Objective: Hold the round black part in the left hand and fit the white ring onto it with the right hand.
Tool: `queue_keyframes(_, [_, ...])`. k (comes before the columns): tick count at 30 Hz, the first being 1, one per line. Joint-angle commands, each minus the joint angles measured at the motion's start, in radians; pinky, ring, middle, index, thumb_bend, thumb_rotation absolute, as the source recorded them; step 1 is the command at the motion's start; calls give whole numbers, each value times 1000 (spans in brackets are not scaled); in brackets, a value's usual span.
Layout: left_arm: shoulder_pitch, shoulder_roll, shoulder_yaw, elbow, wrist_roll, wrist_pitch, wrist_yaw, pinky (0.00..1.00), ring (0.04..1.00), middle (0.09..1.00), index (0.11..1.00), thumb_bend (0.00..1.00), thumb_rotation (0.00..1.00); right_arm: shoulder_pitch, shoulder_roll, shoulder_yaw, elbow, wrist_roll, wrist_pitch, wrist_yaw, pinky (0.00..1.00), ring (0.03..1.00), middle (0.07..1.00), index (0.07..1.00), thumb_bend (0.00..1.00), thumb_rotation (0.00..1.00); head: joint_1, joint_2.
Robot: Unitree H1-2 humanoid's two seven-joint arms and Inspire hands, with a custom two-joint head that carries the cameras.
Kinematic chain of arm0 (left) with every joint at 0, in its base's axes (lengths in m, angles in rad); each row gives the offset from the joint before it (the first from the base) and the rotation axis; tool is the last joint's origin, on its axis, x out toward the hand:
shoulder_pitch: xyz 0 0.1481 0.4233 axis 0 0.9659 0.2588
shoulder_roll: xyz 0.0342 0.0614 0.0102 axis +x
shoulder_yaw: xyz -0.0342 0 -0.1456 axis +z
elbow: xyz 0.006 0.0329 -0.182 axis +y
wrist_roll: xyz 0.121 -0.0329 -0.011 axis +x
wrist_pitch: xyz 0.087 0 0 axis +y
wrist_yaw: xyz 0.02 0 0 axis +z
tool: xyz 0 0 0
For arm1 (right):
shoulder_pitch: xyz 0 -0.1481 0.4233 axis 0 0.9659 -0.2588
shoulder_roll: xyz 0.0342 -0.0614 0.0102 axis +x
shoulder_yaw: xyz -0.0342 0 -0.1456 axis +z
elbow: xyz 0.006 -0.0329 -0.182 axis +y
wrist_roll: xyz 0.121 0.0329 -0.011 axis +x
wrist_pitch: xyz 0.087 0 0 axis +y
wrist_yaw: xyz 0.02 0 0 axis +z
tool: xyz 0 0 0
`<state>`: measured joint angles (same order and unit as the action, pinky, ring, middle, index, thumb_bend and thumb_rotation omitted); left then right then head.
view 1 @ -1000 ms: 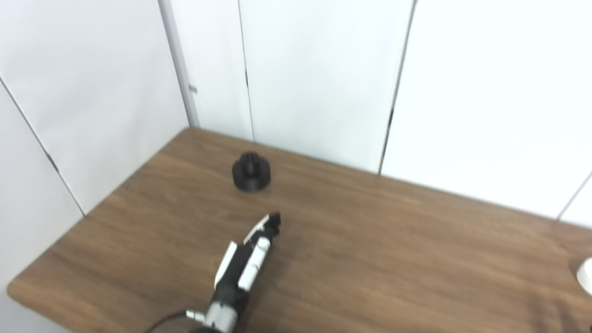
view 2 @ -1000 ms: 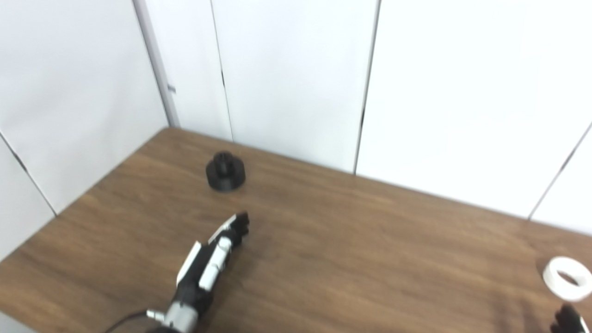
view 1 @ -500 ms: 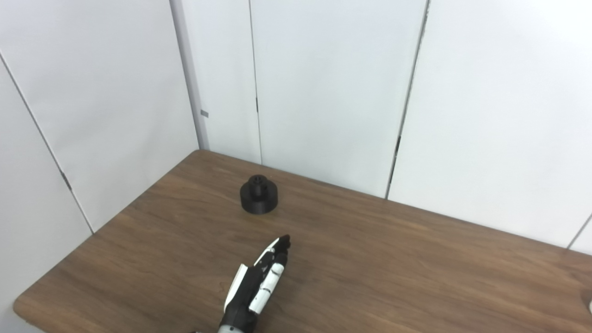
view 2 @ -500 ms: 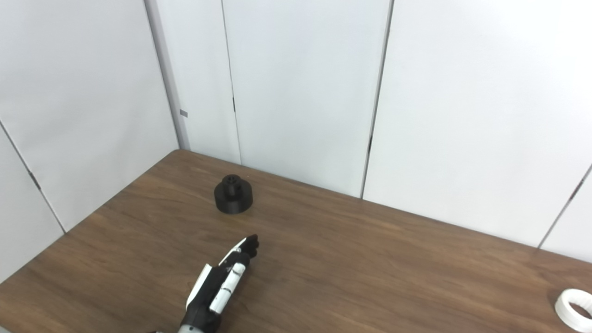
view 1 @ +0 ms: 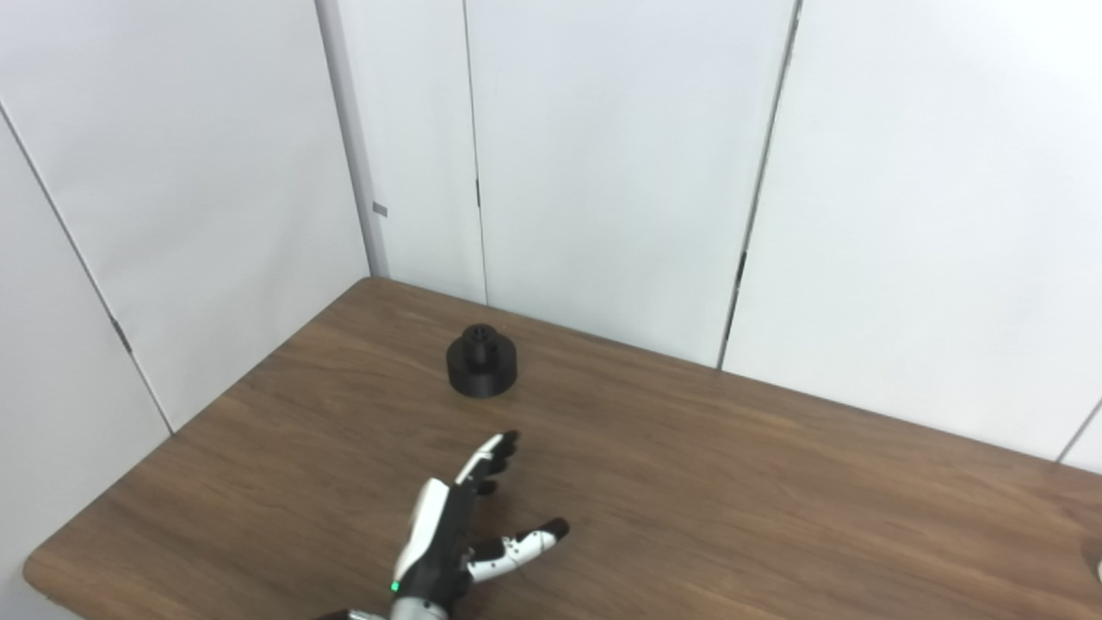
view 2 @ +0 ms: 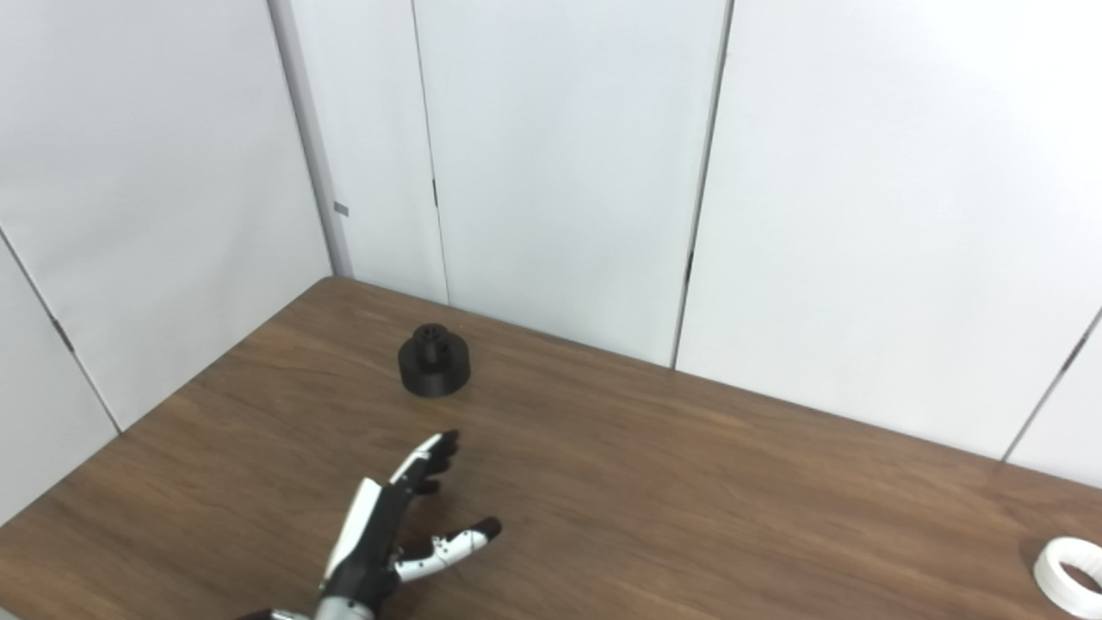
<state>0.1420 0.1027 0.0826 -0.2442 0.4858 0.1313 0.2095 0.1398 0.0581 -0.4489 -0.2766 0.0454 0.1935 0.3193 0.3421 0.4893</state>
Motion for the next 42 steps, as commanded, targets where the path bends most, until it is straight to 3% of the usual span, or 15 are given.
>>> queue_keyframes(1, [-59, 46, 24, -54, 116, 54, 32, 861, 920, 913, 899, 960, 349, 82, -137, 19, -57, -12, -20, 4, 981, 948, 920, 878, 441, 1000, -1, 3])
queue_keyframes(4, [-112, 104, 40, -41, 201, 118, 18, 893, 958, 930, 894, 997, 372, 83, -135, 22, -63, -22, -19, 4, 972, 938, 913, 877, 467, 1000, 9, 0])
queue_keyframes(10, [-206, 201, 29, 12, 278, 195, -24, 992, 996, 969, 886, 1000, 496, 87, -130, 20, -64, -6, -28, 8, 898, 914, 896, 862, 475, 1000, 10, 3])
queue_keyframes(17, [-314, 284, -13, 152, 351, 221, -29, 1000, 996, 960, 867, 1000, 572, 89, -126, 29, -73, -22, -22, -3, 885, 909, 890, 844, 484, 1000, 2, 6])
queue_keyframes(30, [-480, 378, -97, 447, 356, 257, -44, 1000, 988, 930, 812, 1000, 610, 107, -125, 40, -92, -19, -26, -12, 829, 877, 865, 832, 527, 993, -7, 21])
queue_keyframes(42, [-566, 408, -132, 622, 325, 237, -6, 1000, 984, 930, 813, 1000, 609, 123, -140, 66, -118, 4, 2, -35, 891, 907, 883, 837, 592, 978, -8, 28])
